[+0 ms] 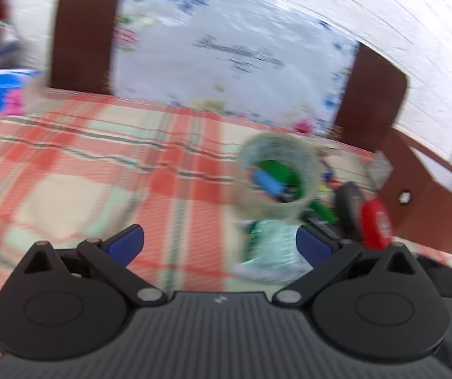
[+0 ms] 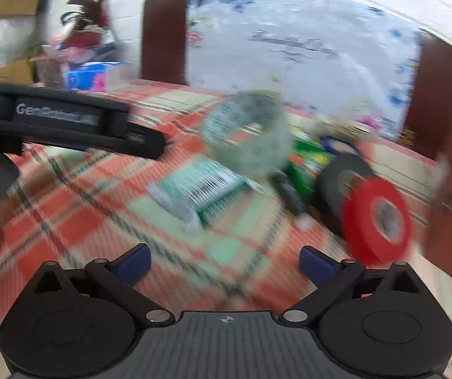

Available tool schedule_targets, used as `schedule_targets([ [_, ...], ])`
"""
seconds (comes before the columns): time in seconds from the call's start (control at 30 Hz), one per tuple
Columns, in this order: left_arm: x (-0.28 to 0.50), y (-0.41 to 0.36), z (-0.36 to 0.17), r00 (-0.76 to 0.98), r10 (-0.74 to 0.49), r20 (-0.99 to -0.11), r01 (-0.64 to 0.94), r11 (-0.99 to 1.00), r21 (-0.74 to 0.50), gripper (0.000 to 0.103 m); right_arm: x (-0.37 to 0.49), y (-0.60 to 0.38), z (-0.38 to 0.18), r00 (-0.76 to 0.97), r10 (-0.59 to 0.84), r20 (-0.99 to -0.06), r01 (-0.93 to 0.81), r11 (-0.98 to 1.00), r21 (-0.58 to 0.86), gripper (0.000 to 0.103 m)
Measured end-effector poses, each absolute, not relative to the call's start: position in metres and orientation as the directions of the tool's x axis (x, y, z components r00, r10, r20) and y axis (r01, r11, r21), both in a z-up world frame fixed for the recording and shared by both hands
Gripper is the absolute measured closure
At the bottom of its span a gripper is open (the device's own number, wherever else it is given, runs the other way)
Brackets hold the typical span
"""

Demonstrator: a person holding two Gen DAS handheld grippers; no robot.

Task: Organize objects
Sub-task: 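Grasp the green wrapped packet from the table with the left tool, then carry the green packet into the brown box and open the left tool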

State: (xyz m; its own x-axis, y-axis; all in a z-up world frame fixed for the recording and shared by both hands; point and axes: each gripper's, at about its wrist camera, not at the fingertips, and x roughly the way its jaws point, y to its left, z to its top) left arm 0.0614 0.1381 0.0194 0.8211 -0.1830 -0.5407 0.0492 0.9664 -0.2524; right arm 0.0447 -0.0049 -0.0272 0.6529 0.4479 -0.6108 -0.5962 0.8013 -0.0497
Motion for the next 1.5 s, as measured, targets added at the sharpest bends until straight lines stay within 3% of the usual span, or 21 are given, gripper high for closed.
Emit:
schedule_targets([
  [0.07,0.074,0.132,0.016,0.79,-0.261,-0.554,0.106,0.949,-0.296,0.001,0.056,0.008,-0.027,0.643,0.461,-0.612,-0.606,0.795,-0.038,0.009],
  [0.17,0.091,0.128,0.003,0.727,-0.349,-0.591,0.131,0.916,-0.38,0.012,0.069,0.019,-0.028,0.63,0.477,-0.612,-0.624,0.781,-0.034,0.008],
  [0.27,0.096,0.122,-0.003,0.721,-0.347,-0.6,0.118,0.915,-0.387,0.038,0.071,0.022,-0.028,0.625,0.483,-0.613,-0.631,0.775,-0.034,0.008],
  [0.3,0.096,0.12,-0.003,0.715,-0.347,-0.607,0.121,0.917,-0.381,0.05,0.071,0.021,-0.027,0.623,0.488,-0.611,-0.635,0.772,-0.031,0.012],
  [0.33,0.096,0.118,-0.002,0.71,-0.347,-0.612,0.122,0.917,-0.379,0.053,0.068,0.02,-0.026,0.623,0.494,-0.607,-0.641,0.767,-0.033,0.02],
  [0.43,0.089,0.111,0.002,0.692,-0.355,-0.629,0.133,0.919,-0.372,0.055,0.054,0.014,-0.024,0.632,0.492,-0.599,-0.642,0.765,-0.049,0.036],
  [0.47,0.086,0.107,0.003,0.684,-0.358,-0.636,0.136,0.919,-0.371,0.055,0.049,0.01,-0.025,0.638,0.486,-0.597,-0.638,0.768,-0.058,0.037],
  [0.7,0.047,0.048,0.008,0.605,-0.448,-0.658,0.258,0.892,-0.37,0.055,0.0,-0.07,-0.023,0.676,0.44,-0.592,-0.564,0.825,-0.031,0.036],
  [0.9,0.027,-0.041,0.007,0.5,-0.551,-0.668,0.447,0.825,-0.346,0.055,-0.026,-0.156,-0.023,0.738,0.317,-0.596,-0.396,0.918,-0.002,0.036],
  [1.1,0.027,-0.107,0.007,0.442,-0.579,-0.685,0.546,0.78,-0.307,0.055,-0.032,-0.212,-0.022,0.78,0.23,-0.582,-0.248,0.967,0.05,0.034],
  [1.23,0.031,-0.132,0.027,0.464,-0.574,-0.675,0.572,0.776,-0.267,0.055,-0.03,-0.227,-0.008,0.837,0.203,-0.508,-0.204,0.977,0.055,0.037],
  [1.5,0.07,-0.179,0.093,0.555,-0.631,-0.542,0.648,0.736,-0.194,0.055,0.017,-0.261,0.047,0.951,0.088,-0.298,-0.095,0.995,-0.011,0.037],
])
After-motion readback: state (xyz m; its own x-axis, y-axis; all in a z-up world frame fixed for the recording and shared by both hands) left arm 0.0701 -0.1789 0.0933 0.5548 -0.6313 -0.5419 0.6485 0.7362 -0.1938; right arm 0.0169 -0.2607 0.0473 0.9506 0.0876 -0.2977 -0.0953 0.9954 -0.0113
